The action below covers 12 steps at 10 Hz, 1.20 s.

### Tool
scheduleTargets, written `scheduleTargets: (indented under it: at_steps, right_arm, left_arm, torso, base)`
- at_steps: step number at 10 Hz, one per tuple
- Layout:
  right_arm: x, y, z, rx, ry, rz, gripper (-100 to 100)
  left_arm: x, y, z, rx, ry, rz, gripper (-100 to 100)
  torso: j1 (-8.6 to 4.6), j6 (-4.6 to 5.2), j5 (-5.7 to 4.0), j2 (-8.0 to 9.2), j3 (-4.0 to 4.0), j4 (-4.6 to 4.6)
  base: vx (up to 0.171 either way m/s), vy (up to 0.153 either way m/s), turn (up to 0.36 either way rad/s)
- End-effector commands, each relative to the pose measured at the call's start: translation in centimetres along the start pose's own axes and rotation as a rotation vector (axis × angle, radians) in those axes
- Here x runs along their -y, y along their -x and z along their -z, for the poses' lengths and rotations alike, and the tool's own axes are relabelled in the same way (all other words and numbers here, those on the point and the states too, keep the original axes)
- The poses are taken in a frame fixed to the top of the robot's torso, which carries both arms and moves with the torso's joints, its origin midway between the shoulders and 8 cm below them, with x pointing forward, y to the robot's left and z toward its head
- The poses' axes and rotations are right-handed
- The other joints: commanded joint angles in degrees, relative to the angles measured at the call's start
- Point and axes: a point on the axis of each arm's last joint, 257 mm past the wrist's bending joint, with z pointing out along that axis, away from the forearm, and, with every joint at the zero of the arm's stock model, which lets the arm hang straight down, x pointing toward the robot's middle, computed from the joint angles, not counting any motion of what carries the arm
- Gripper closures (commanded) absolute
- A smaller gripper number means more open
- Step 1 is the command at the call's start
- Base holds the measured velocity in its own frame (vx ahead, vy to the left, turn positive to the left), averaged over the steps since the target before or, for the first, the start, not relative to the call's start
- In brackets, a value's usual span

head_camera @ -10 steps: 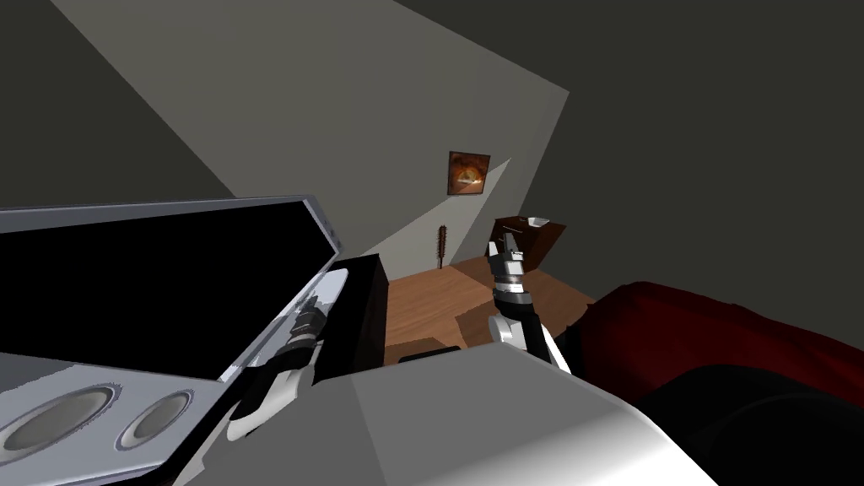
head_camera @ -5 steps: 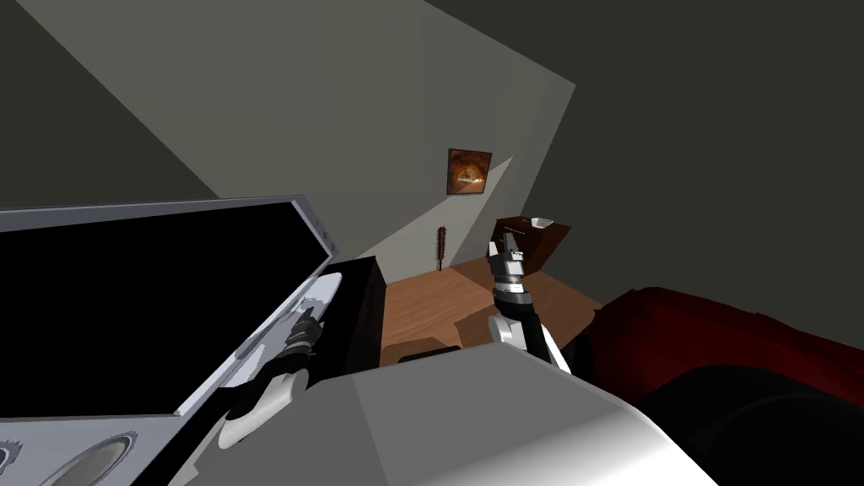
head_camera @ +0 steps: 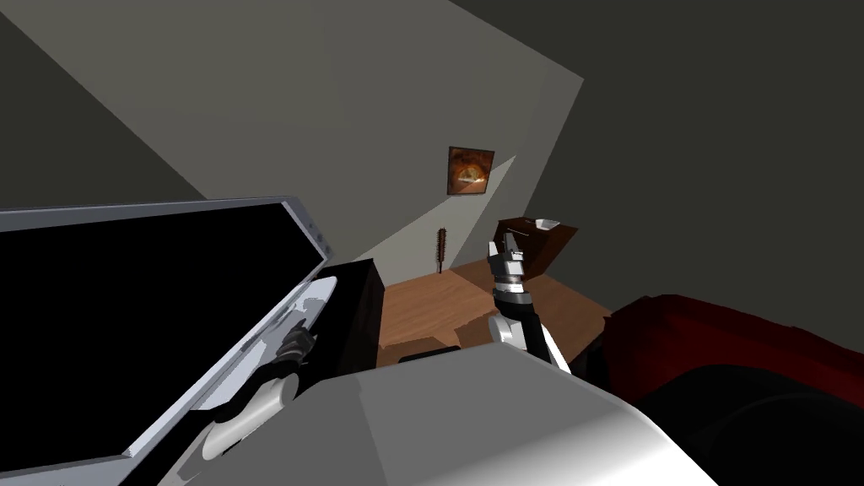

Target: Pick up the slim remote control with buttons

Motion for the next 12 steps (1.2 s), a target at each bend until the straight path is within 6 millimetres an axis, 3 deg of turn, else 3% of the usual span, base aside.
scheduleTargets:
  at_steps: [1,2,3,6,7,10,11,12]
  right_arm:
    - [0.0,0.0,0.0,0.0,0.0,0.0,0]
    - [0.0,0.0,0.0,0.0,0.0,0.0,0]
    - [0.0,0.0,0.0,0.0,0.0,0.0,0]
    - [0.0,0.0,0.0,0.0,0.0,0.0,0]
    - [0.0,0.0,0.0,0.0,0.0,0.0,0]
    - [0.0,0.0,0.0,0.0,0.0,0.0,0]
    - [0.0,0.0,0.0,0.0,0.0,0.0,0]
    - [0.0,0.0,0.0,0.0,0.0,0.0,0]
  left_arm:
    - [-1.2,1.5,-0.7,0.032,0.055,0.043,-100]
    - [-3.1,2.3,-0.6,0.049,0.1,0.045,-100]
    - [-3.3,2.4,-0.5,0.052,0.105,0.045,-100]
    - [-6.0,5.5,-0.9,0.118,0.214,0.134,-100]
    - [-7.8,6.2,-0.5,0.136,0.257,0.138,-100]
    - [-10.2,8.6,-0.3,0.201,0.355,0.238,-100]
    - [-11.8,9.2,0.4,0.219,0.398,0.243,-100]
    - [-11.8,9.2,0.4,0.219,0.398,0.243,-100]
  torso:
    - [0.0,0.0,0.0,0.0,0.0,0.0]
    - [0.02,0.0,0.0,-0.11,-0.05,-0.01]
    - [0.05,0.0,0.01,-0.05,-0.03,-0.01]
    - [0.06,-0.01,0.01,0.11,0.06,0.02]
    - [0.05,0.01,0.01,-0.07,-0.03,0.0]
    - [0.25,0.0,0.05,0.05,0.02,0.0]
    - [0.3,-0.01,0.05,0.0,0.01,0.01]
    - [0.24,-0.01,0.06,0.04,0.02,0.0]
  base:
    - [0.154,-0.036,0.038]
    - [0.132,-0.025,0.016]
    - [0.054,-0.013,-0.005]
    - [0.117,-0.029,0.036]
    - [0.139,-0.009,0.022]
    - [0.121,0.022,0.042]
    - [0.12,0.016,0.025]
    - [0.053,-0.001,0.002]
